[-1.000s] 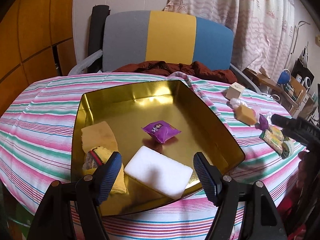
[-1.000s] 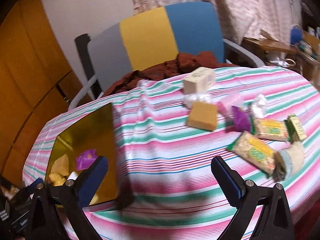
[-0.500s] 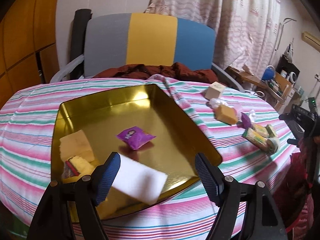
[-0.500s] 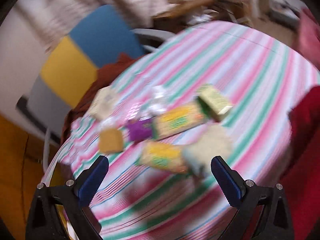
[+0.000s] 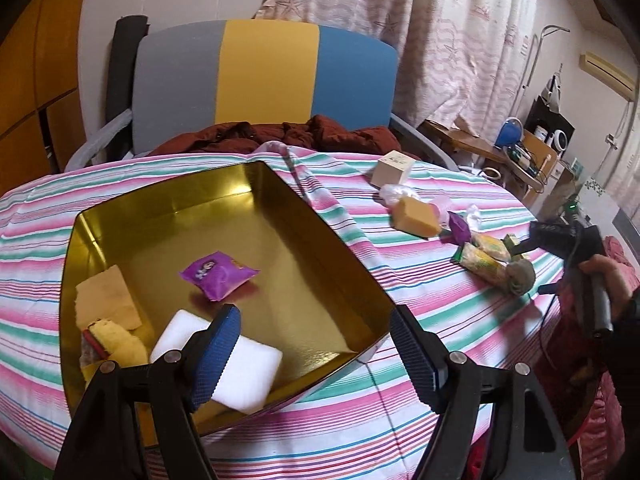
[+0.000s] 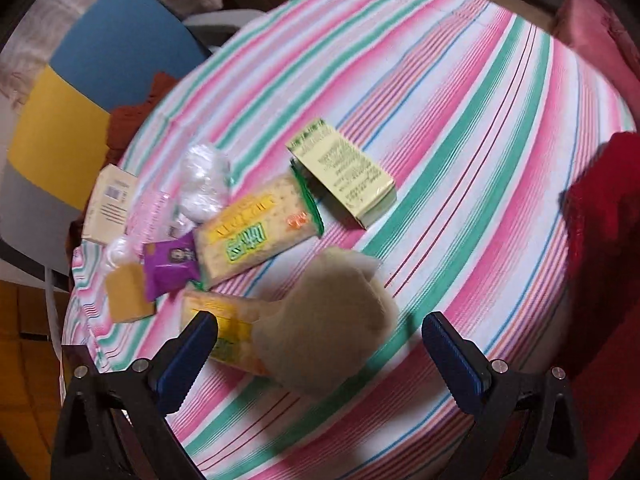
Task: Organize objects
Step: 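Grasp the beige knit sock with the right gripper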
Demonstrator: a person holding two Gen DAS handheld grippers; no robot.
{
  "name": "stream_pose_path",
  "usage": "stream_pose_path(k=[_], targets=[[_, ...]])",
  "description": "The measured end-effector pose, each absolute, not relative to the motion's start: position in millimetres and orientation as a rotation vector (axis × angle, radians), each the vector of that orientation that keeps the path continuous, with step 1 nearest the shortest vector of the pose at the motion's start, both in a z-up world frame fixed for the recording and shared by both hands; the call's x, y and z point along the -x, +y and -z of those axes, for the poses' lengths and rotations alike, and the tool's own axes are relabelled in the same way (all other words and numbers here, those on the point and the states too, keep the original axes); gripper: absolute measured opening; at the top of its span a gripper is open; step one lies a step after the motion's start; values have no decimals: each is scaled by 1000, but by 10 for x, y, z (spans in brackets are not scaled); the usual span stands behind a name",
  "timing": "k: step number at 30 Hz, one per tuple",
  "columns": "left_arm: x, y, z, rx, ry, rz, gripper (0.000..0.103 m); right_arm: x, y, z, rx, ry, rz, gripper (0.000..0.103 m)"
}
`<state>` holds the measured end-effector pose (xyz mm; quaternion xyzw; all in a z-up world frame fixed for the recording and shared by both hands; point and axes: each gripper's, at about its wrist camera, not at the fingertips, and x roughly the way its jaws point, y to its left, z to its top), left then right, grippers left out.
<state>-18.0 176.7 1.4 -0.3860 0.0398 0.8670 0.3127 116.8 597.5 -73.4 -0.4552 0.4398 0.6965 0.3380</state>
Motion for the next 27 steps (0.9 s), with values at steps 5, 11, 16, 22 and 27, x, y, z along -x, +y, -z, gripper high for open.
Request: stream_pose_path(k=[5, 11, 16, 22, 27], targets=[[169, 1908, -62, 998, 124, -2254, 78, -1110, 5910, 715, 1223, 1035, -1855, 75], [148, 2213, -164, 976, 152, -2191, 78, -1352, 5878, 406, 966, 1054, -2001, 75], [163, 2666, -237, 1011, 157, -2084, 78, -1545, 5850, 197, 771, 1077, -2117, 75], [197, 3424, -75, 1129, 201, -1943, 78, -1706, 5861, 56, 568, 1194, -2183, 75], [277, 4037, 122, 1281, 171, -1848, 77, -1785, 5846, 47, 481, 1231, -2200, 76]])
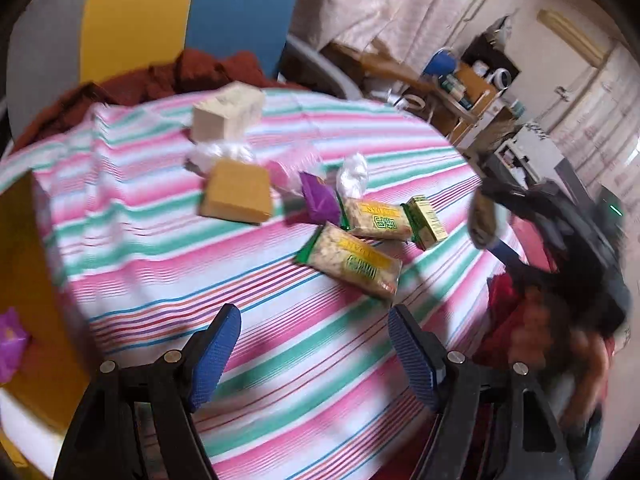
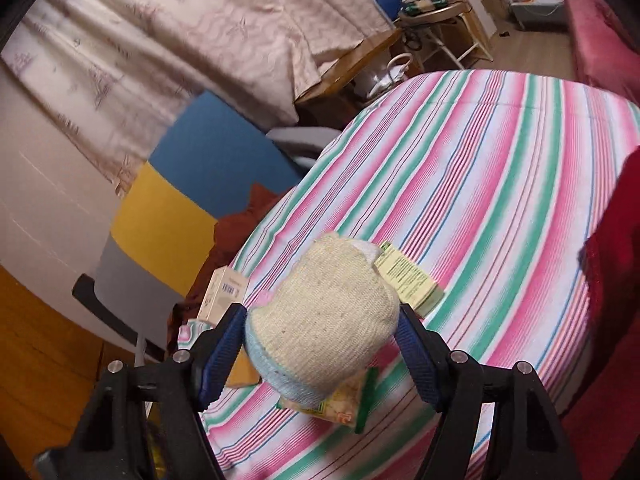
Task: Organize objects
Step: 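Grasp the beige knit sock with the right gripper, then grasp cracker packet with left gripper while right gripper holds knit sock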
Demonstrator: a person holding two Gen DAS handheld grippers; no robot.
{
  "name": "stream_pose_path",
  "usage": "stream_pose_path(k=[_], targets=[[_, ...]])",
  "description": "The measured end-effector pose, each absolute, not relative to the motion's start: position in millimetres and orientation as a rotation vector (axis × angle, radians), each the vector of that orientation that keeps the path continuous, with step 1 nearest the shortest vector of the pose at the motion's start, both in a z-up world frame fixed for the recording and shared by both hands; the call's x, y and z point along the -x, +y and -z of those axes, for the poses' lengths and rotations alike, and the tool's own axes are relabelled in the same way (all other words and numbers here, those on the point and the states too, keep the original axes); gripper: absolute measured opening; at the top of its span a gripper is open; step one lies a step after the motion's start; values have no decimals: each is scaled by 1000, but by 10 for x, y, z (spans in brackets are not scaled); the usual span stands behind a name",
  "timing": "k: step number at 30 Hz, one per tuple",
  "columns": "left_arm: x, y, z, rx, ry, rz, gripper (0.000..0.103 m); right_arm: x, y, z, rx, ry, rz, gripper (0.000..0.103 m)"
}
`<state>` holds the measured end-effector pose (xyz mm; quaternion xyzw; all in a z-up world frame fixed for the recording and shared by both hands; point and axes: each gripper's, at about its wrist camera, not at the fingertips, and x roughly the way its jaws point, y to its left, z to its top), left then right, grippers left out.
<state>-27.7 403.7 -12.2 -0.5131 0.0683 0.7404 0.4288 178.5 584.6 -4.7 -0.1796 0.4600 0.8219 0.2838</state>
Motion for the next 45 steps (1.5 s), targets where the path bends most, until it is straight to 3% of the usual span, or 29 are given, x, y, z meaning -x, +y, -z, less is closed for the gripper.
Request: stream_pose_path(k=[9, 19, 22, 26, 29, 39, 45], targets=[[512, 4874, 493, 1591, 30, -1815, 77, -1784, 5866, 99, 417, 1322, -2263, 76], [567, 5276, 817, 1756, 150, -1950, 77, -1777, 5896, 132, 391, 1380, -2299, 77], [540, 5229, 868, 1749, 162, -1931, 74, -1766, 5904, 137, 400, 1381, -2301, 77], [420, 5045, 840, 1643, 250, -1915, 54, -1719, 5882, 123, 429, 1353, -2314, 77], [393, 4912, 820, 1599, 290, -1881, 48, -1663, 5857, 106, 470, 1309, -2323, 77], [150, 4132, 760, 1394, 429, -1834, 48, -1393, 5745, 117, 643, 1265, -2463, 77], [223, 3968, 798, 1415, 348, -1856, 51, -1273, 5689, 160, 763, 1184, -2433, 77]])
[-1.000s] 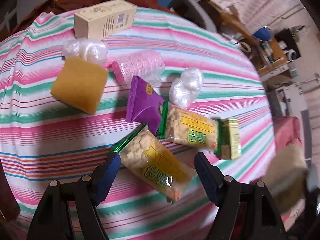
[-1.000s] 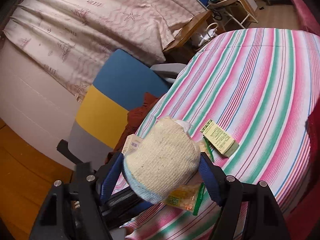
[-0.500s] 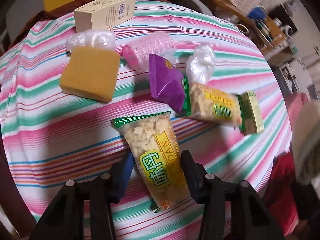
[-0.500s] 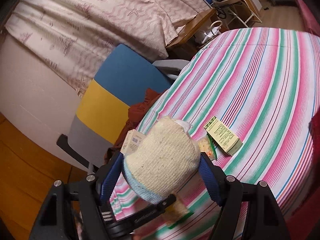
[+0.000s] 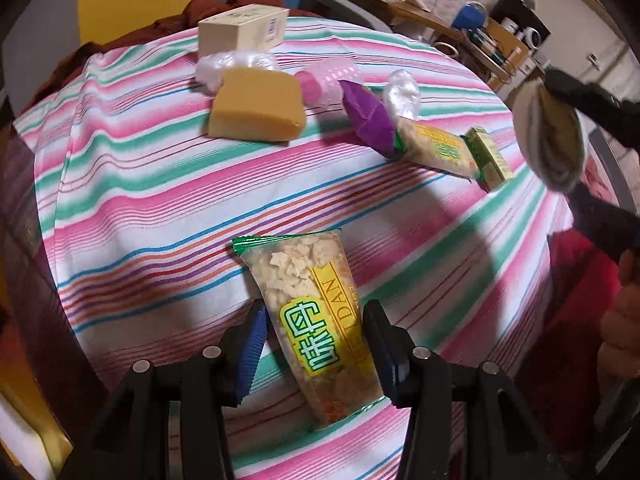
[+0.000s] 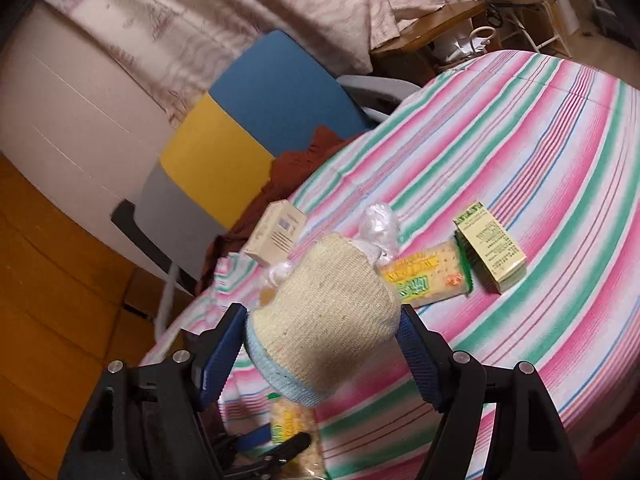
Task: Organize objects
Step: 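Grasp cracker packet with left gripper while right gripper holds knit sock, then drop cracker packet in tray with left gripper while right gripper drops knit sock there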
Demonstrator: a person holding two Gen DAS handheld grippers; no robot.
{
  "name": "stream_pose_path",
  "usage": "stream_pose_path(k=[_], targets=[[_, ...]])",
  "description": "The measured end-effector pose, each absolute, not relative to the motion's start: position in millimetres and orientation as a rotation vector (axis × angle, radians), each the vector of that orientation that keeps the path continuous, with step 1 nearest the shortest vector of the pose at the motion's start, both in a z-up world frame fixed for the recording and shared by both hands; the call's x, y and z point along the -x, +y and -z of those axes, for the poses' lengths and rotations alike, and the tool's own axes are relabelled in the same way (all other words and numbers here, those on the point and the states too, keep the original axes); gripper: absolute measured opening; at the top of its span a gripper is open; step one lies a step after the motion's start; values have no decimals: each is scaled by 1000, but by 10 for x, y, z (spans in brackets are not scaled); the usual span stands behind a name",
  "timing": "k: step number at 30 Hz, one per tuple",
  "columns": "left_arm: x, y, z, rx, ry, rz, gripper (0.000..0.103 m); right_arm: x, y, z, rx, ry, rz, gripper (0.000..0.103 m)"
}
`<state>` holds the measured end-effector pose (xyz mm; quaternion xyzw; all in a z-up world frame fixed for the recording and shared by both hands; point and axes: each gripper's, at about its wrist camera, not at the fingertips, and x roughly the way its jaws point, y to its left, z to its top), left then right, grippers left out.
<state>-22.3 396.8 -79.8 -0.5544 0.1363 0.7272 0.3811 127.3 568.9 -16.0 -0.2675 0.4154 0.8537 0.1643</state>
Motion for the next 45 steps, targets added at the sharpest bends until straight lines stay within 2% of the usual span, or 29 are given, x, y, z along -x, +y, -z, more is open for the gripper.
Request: stream_pose_path(k=[5, 7, 11, 17, 24, 30, 35, 45], targets=[[150, 4103, 812, 1363, 424, -1933, 54, -1204, 5665, 179, 826, 1133, -2404, 77], [111, 4044, 813, 1318, 431, -1947, 49, -1201, 5663, 178, 832, 1128, -2404, 77], [73, 3790, 774, 1271, 434, -1961, 48, -1147, 5645, 169, 850, 1130, -2430, 77], [-104, 3452, 460, 1133, 379, -2007, 48, -1036, 5495, 157, 922, 1057, -2466, 77], [-62, 2836, 56, 1024, 245, -2135, 48, -892, 4943, 98, 1057, 885, -2544, 77], [175, 2148, -169, 989, 82, -2278, 48, -711, 4331, -31, 1121, 866, -2647, 77], [511, 1611, -221, 996, -1, -2403, 48, -445, 3709, -218, 1189, 767, -2775, 77], [1401, 941, -157, 1075, 11, -2614, 48, 529, 2779, -306, 1327, 615, -2931, 76]])
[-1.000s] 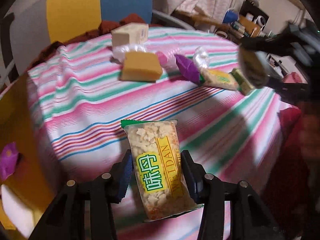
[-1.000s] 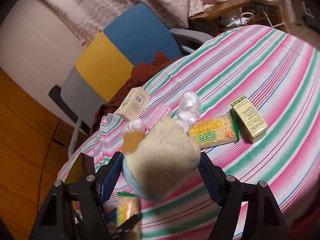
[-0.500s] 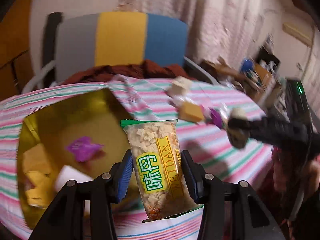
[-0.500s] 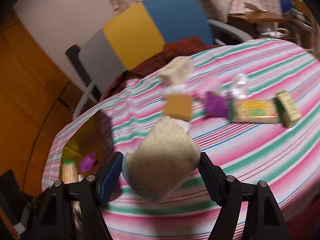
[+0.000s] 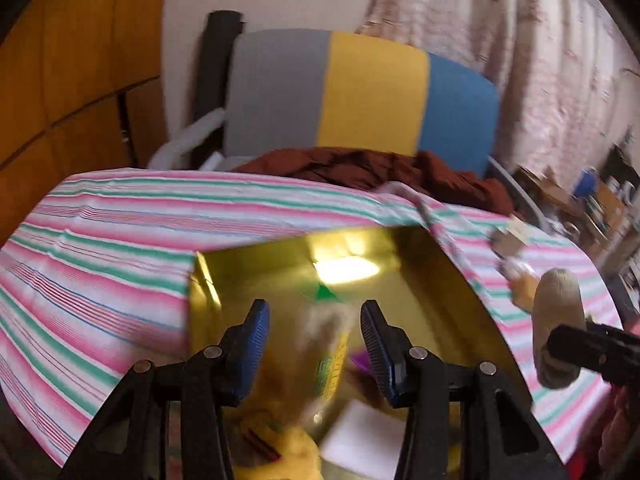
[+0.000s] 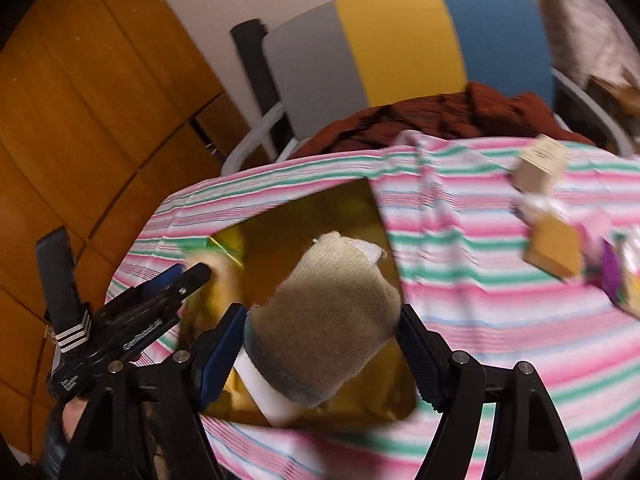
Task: Organize objects
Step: 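Drop cracker packet in tray with left gripper while right gripper drops knit sock there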
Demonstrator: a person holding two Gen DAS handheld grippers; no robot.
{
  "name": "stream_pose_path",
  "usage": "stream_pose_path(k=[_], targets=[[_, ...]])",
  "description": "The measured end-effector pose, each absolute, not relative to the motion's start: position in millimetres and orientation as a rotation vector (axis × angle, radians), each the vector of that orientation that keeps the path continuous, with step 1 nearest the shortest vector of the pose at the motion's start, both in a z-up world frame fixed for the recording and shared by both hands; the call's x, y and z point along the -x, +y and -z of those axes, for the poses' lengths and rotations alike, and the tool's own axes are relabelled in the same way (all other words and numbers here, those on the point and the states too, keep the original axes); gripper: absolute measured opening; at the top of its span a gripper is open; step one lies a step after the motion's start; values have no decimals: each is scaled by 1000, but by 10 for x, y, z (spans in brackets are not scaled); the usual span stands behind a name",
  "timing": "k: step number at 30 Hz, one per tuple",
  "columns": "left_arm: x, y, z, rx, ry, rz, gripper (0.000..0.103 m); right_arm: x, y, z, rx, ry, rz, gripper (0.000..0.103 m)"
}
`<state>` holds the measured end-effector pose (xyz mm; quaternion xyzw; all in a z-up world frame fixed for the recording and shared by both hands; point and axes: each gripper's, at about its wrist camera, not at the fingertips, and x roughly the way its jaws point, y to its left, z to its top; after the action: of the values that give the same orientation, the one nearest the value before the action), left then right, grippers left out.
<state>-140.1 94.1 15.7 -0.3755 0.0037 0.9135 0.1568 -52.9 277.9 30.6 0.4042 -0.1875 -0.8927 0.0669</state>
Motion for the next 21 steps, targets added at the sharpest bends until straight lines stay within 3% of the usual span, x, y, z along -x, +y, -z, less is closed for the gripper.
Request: stream_pose_path(k=[3, 6, 7, 13, 17, 21], targets=[[1641, 819, -107, 1134, 0, -2677, 55, 871, 2633, -316, -1202, -563, 2673, 78], [1735, 683, -68, 1159, -68, -2713, 64, 1133, 2561, -294, -1164, -614, 2638, 90], [1734, 635, -42, 1176, -91, -2719, 65, 1189, 2546, -277, -1161, -637, 2630, 95], [1505, 439, 38, 1175, -197, -2720, 65, 1196, 2453, -146, -1180, -634, 2606, 95], [1316, 404, 102, 1191, -232, -2709, 65, 1031, 2407, -90, -1194, -533, 2667, 103], [1141, 406, 83, 1181, -232, -2717, 65, 887, 2391, -100, -1198, -466, 2735, 103]])
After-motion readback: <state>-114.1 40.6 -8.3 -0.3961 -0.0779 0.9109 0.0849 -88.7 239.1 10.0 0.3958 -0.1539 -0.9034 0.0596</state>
